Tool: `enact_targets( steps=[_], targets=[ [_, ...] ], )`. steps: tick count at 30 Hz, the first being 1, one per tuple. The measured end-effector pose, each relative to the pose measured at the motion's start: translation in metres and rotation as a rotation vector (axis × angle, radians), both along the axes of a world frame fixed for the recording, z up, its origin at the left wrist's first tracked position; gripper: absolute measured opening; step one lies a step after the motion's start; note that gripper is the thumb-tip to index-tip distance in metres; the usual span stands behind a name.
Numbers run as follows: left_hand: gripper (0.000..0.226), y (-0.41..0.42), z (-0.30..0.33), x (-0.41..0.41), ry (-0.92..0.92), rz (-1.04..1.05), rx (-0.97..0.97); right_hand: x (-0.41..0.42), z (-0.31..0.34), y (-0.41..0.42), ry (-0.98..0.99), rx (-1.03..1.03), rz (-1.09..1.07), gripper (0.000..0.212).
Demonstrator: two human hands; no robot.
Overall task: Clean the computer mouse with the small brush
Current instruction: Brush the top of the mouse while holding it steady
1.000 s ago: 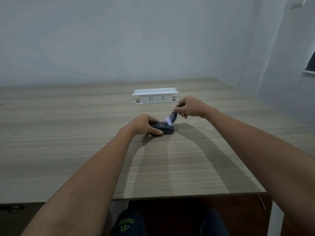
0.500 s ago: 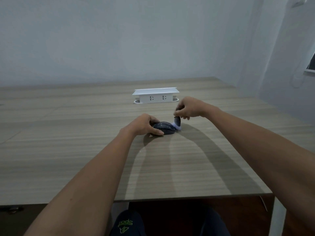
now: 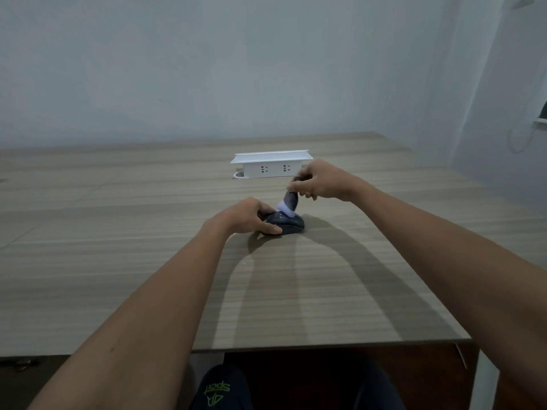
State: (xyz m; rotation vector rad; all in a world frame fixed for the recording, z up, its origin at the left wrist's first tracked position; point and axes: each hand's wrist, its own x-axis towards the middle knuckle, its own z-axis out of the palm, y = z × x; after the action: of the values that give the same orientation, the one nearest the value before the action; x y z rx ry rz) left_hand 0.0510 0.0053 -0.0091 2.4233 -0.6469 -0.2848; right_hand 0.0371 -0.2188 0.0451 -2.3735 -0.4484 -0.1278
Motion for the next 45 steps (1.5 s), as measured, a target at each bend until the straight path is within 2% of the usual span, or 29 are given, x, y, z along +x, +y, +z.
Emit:
enact_targets(
  steps=[2,5,6,11,16,20,22,25,27,31,33,37,38,43,45],
  targets=[
    [0.045,0.001,-0.002,0.001,0.001,0.010,-0.026,0.002,-0.001,0.000,-0.001,0.002,-0.005,0.019],
    [0.044,0.001,-0.003,0.001,-0.010,0.021,-0.040,0.005,-0.003,-0.004,-0.045,-0.282,-0.066,0.016],
    [0.044,0.000,-0.003,0.001,-0.015,0.021,-0.039,0.005,-0.004,-0.005,-0.049,-0.312,-0.073,0.016],
    [0.041,0.001,-0.003,0.000,-0.036,0.014,-0.023,0.002,0.000,0.004,-0.006,-0.059,0.011,0.020],
    [0.043,0.000,-0.003,-0.001,-0.042,0.022,-0.029,0.001,0.003,0.001,-0.016,-0.287,-0.035,0.018],
    [0.043,-0.001,-0.001,-0.004,-0.045,0.020,-0.019,-0.002,0.007,0.008,0.024,-0.041,0.034,0.020],
    [0.043,-0.001,-0.001,-0.004,-0.044,0.024,-0.011,-0.002,0.007,0.008,0.011,-0.087,0.011,0.019],
    [0.041,-0.001,-0.004,-0.002,-0.044,0.031,-0.012,0.001,0.003,0.002,-0.012,-0.291,-0.047,0.016],
    [0.041,-0.001,-0.004,-0.001,-0.042,0.028,-0.009,0.000,0.001,0.002,-0.026,-0.332,-0.044,0.016],
    [0.039,-0.002,-0.002,-0.002,-0.043,0.017,0.009,-0.009,0.001,0.004,0.024,0.003,0.029,0.021],
    [0.037,-0.002,-0.003,-0.001,-0.047,0.015,0.008,-0.011,0.000,0.002,0.029,0.041,0.023,0.020],
    [0.038,-0.004,-0.002,-0.001,-0.060,0.022,0.025,-0.008,0.001,-0.006,-0.018,-0.321,-0.065,0.017],
    [0.039,-0.004,-0.002,-0.001,-0.061,0.023,0.027,-0.008,0.001,-0.006,-0.014,-0.346,-0.065,0.017],
    [0.033,-0.005,-0.001,-0.001,-0.060,0.025,0.040,-0.014,0.001,0.000,0.021,-0.030,0.014,0.020],
    [0.034,-0.005,-0.001,-0.001,-0.067,0.030,0.045,-0.014,0.000,-0.005,0.016,-0.041,-0.010,0.019]
  ],
)
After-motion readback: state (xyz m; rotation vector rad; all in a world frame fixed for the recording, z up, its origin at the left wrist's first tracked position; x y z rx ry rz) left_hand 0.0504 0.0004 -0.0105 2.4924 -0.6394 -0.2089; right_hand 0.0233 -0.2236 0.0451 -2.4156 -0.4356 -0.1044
